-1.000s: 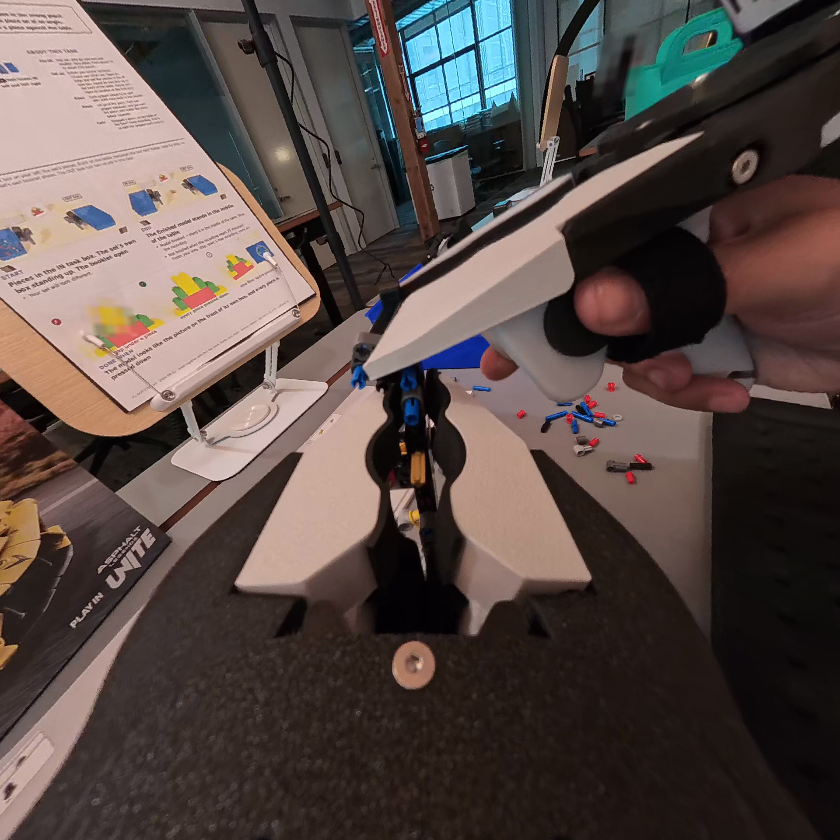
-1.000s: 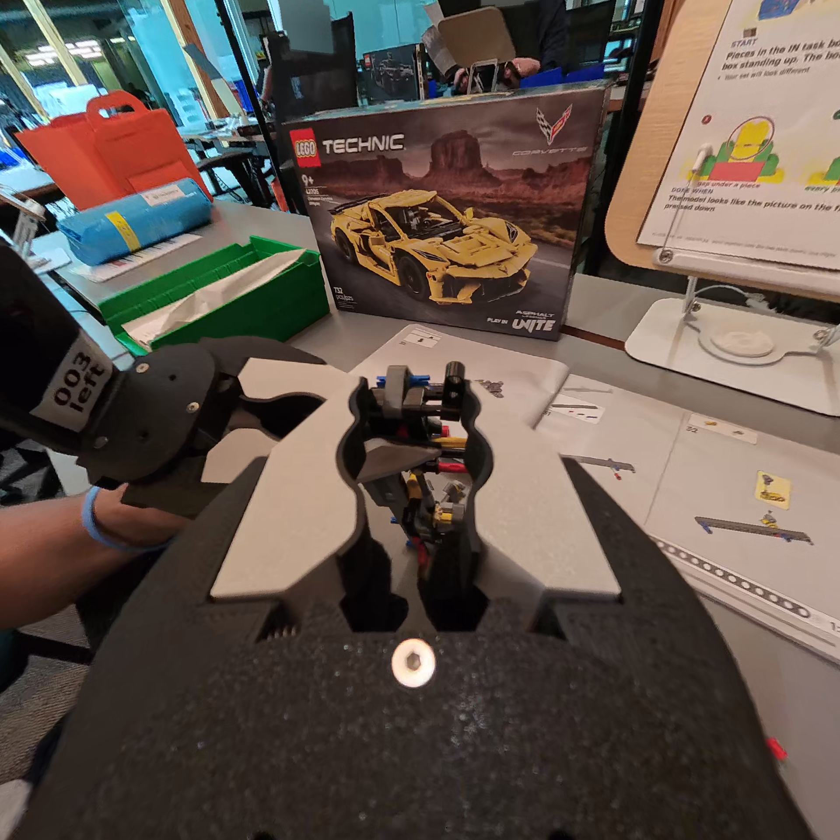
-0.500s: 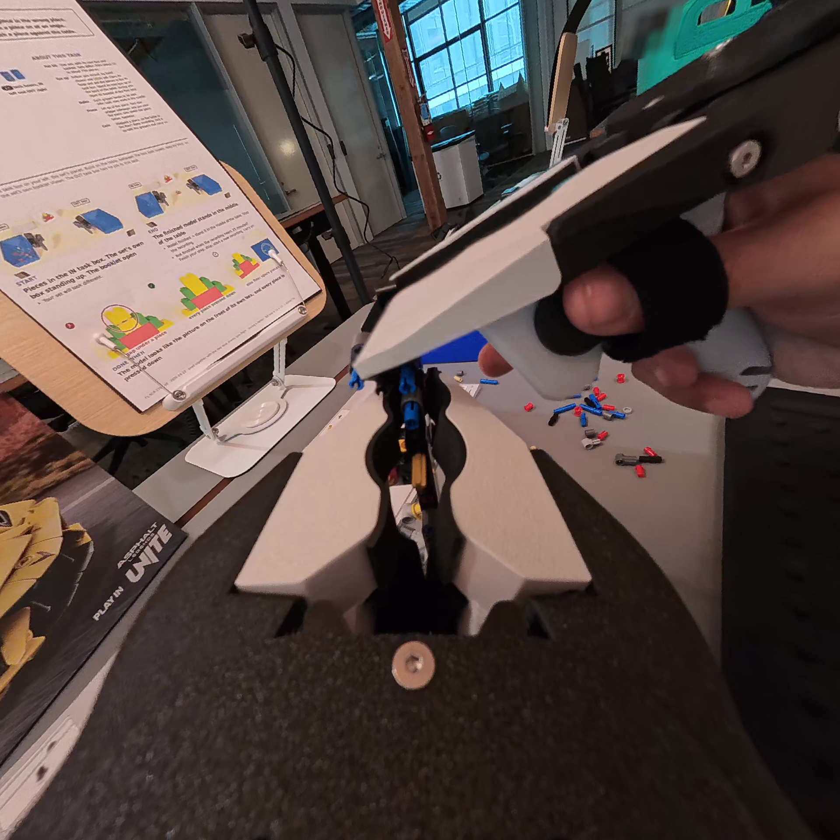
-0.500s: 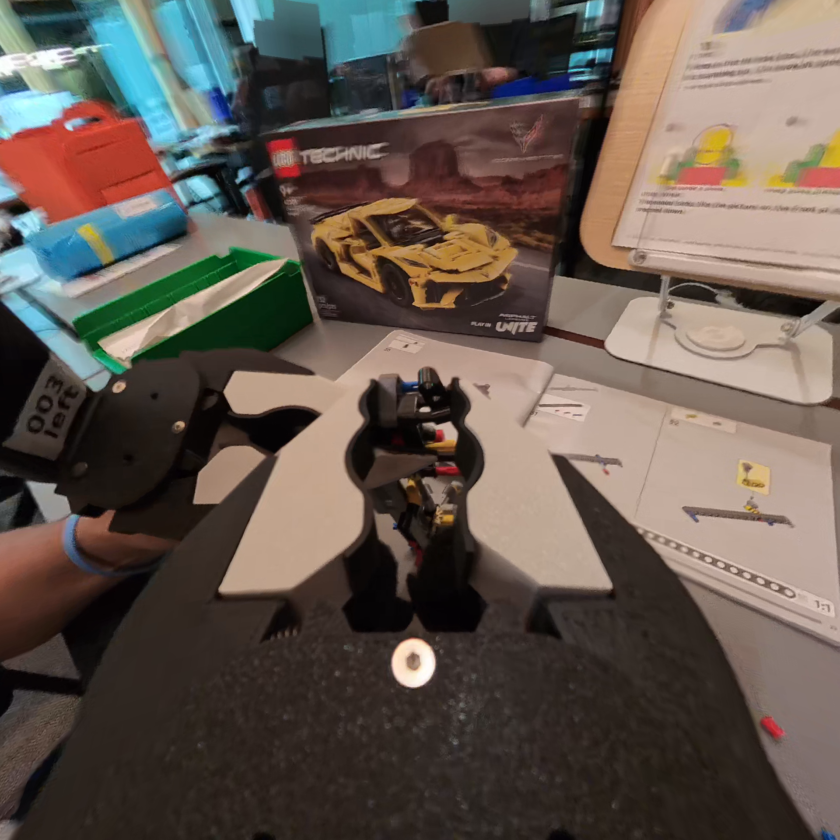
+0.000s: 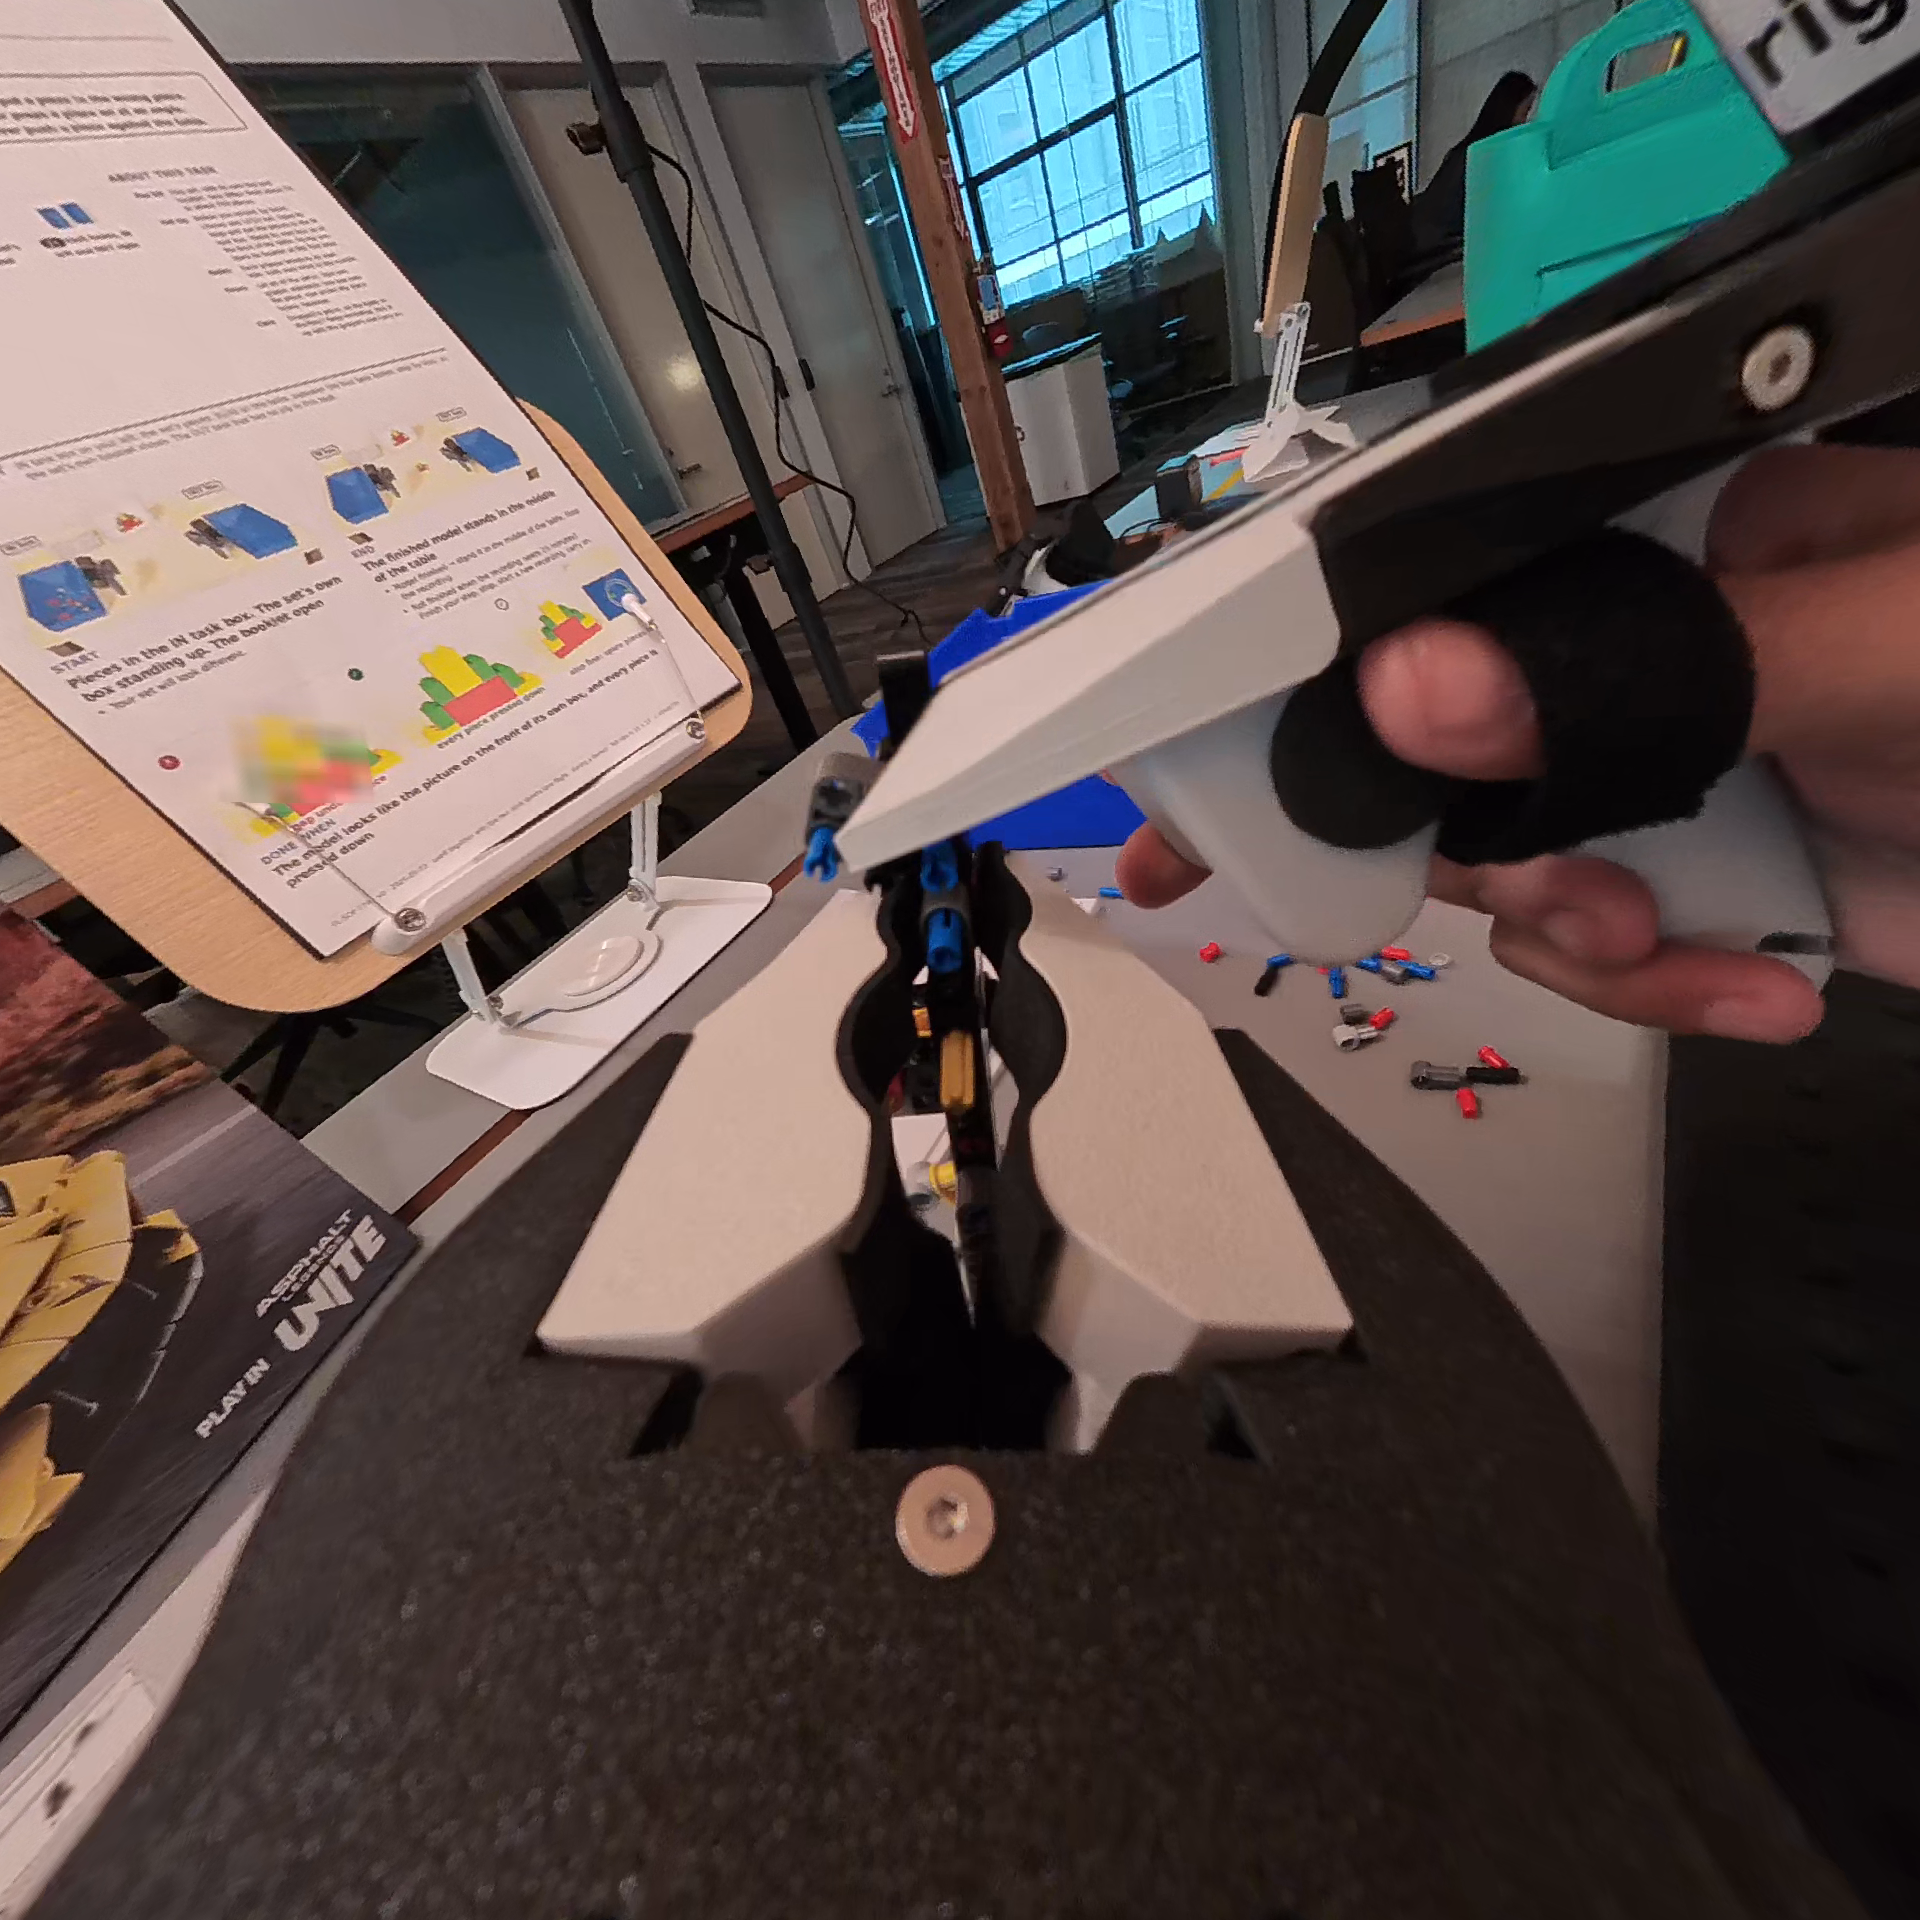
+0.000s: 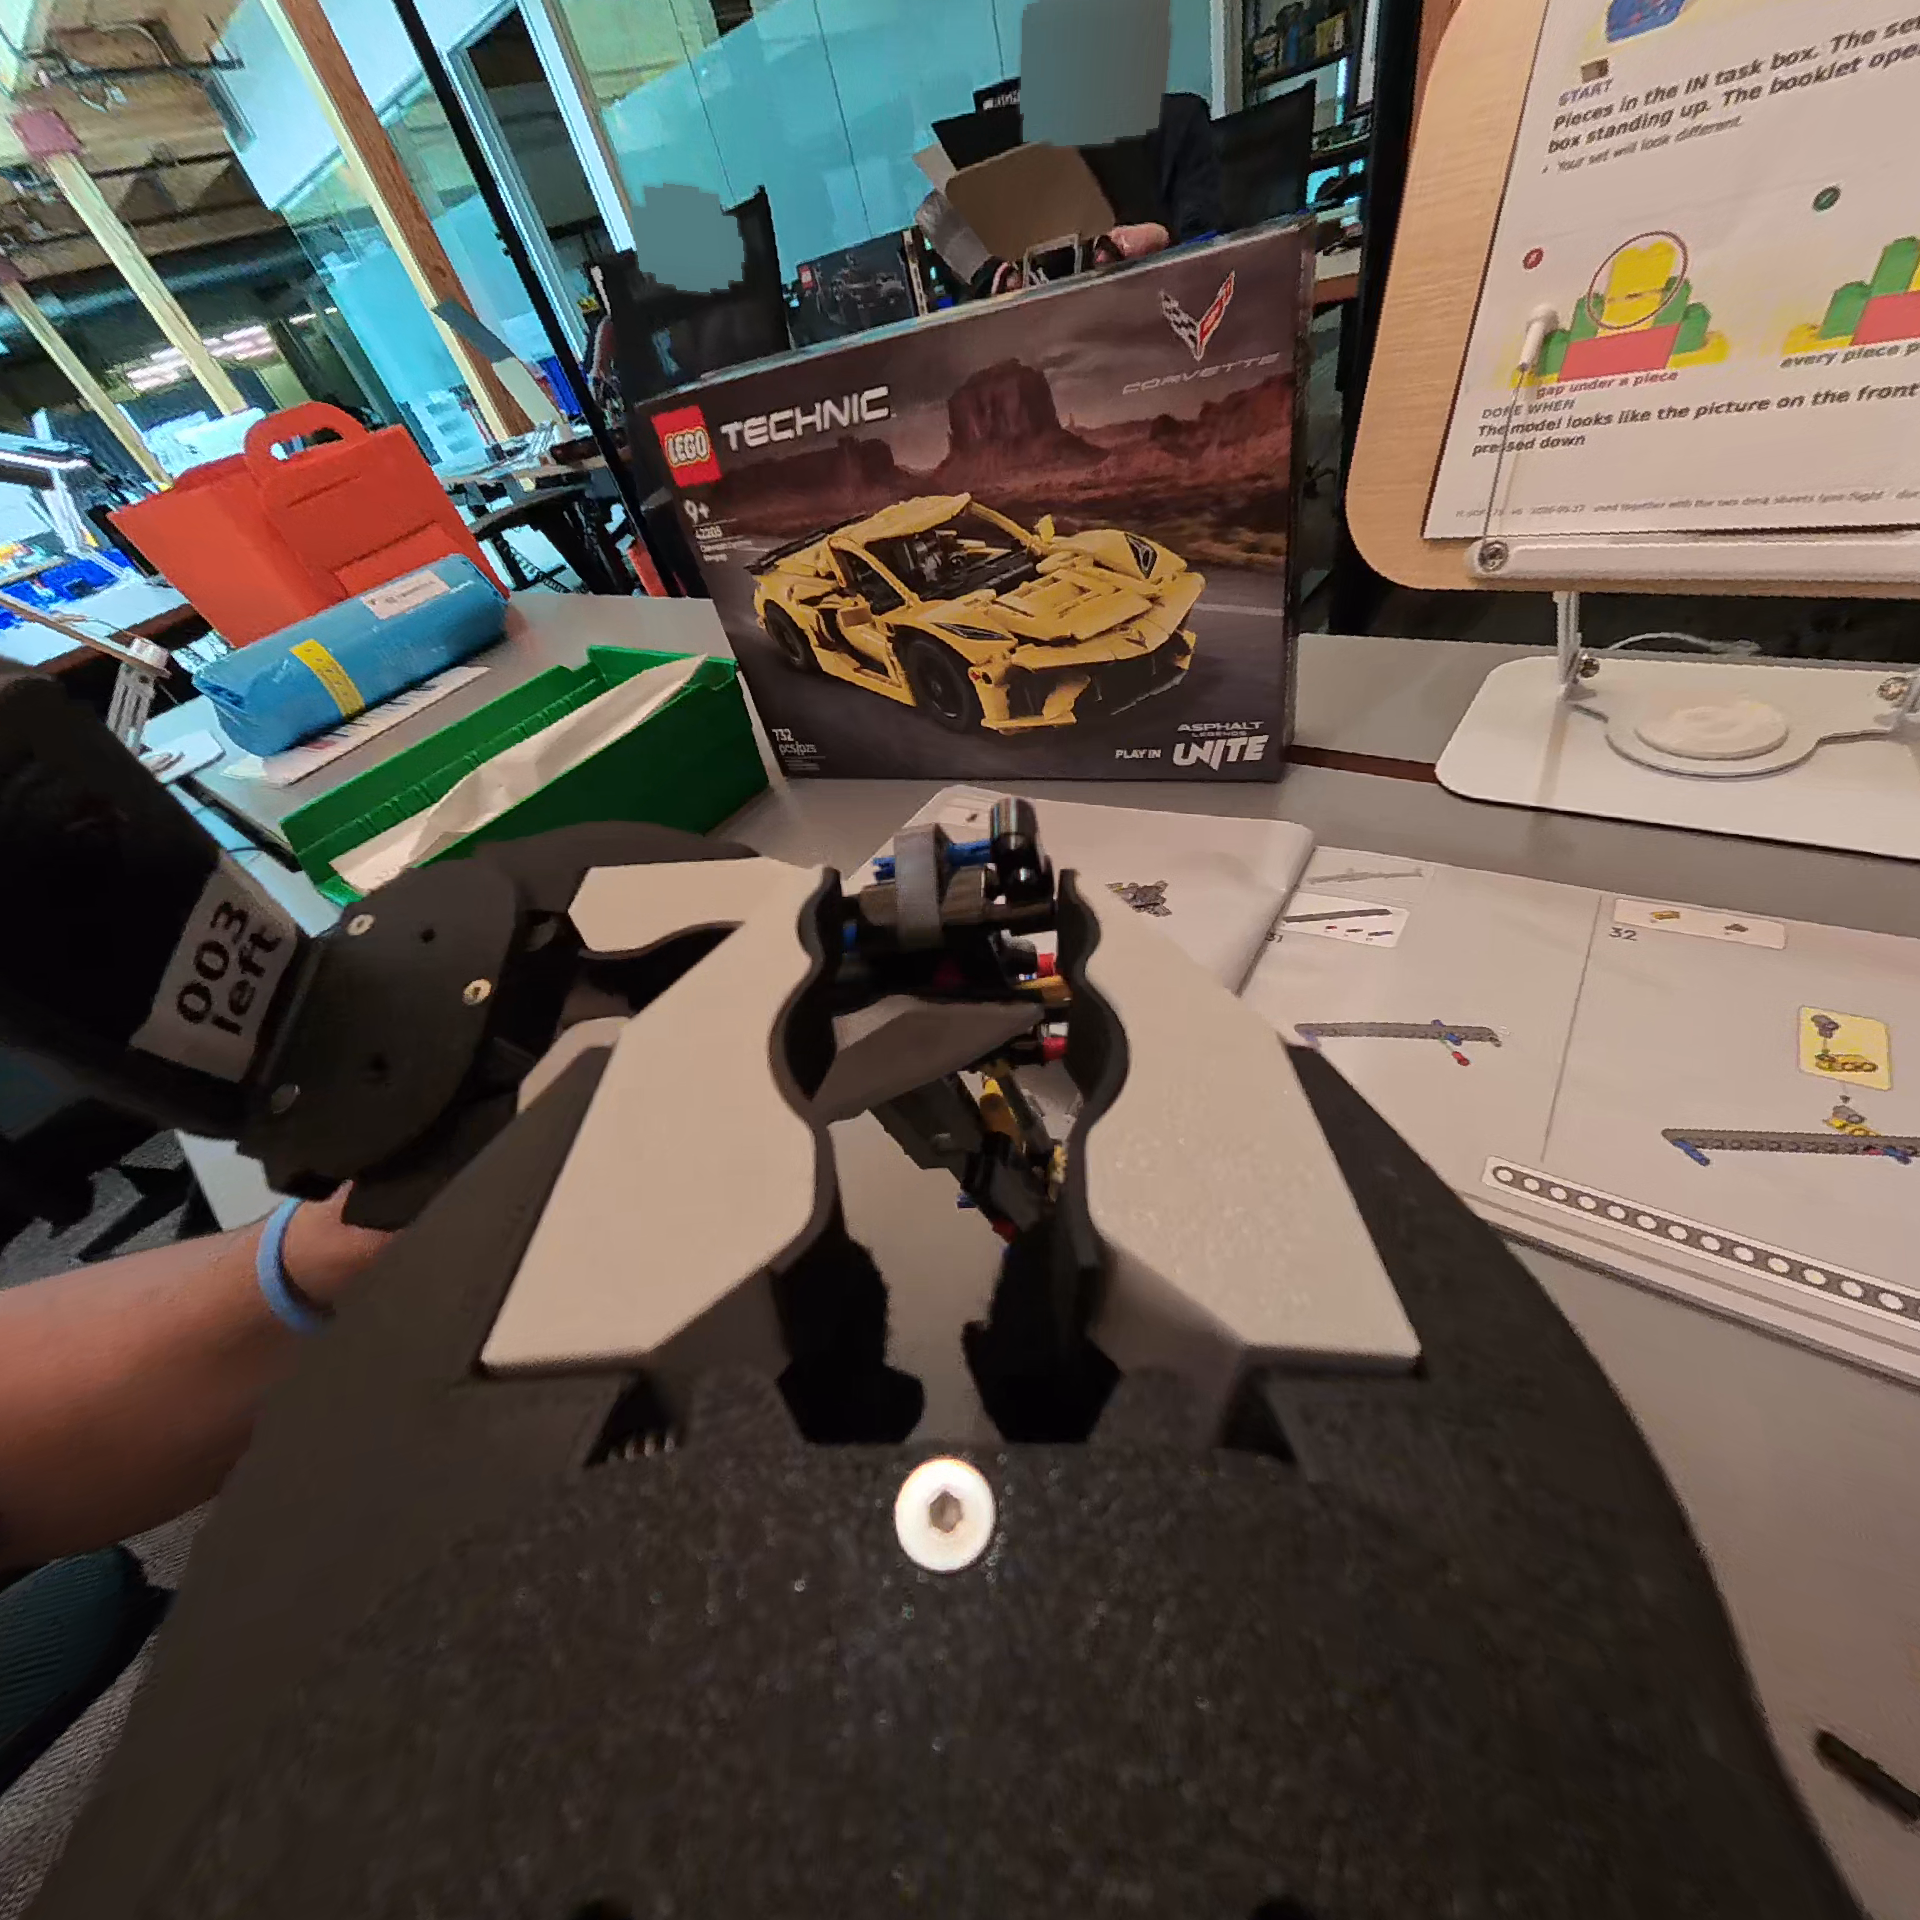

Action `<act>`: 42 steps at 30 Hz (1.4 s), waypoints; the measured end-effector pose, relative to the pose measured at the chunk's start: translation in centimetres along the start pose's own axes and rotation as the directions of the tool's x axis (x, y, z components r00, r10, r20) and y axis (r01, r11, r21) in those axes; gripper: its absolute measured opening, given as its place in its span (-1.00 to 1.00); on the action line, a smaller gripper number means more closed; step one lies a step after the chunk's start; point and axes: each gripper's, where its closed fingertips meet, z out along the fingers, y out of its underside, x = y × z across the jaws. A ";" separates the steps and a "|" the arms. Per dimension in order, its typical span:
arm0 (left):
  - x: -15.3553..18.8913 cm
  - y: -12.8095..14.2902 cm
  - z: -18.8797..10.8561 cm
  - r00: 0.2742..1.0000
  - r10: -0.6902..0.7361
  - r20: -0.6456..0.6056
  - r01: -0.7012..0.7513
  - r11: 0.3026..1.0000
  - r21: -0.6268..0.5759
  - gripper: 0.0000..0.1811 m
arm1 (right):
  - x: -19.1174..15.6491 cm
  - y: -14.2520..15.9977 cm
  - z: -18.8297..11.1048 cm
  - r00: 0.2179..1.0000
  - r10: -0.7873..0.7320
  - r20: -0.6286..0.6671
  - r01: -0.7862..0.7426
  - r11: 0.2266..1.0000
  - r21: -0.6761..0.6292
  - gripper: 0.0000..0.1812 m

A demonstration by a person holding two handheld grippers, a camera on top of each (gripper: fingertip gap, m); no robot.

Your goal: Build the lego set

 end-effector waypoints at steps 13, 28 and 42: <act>-0.2 0.0 -0.1 0.999 0.035 0.009 -0.035 0.999 -0.008 -0.93 | -0.8 0.3 -0.1 0.999 -0.050 -0.006 0.050 0.999 0.011 -0.64; 1.8 -0.9 -1.9 0.898 -0.124 -0.422 0.186 0.976 0.110 -0.93 | -1.6 -0.3 -3.3 0.851 -0.196 0.488 0.178 0.980 0.084 -0.62; 1.3 -1.6 -2.6 0.811 -0.250 -0.529 0.334 0.940 0.066 -0.93 | -4.2 0.8 -1.2 0.665 -0.093 0.741 0.138 0.990 0.000 -0.84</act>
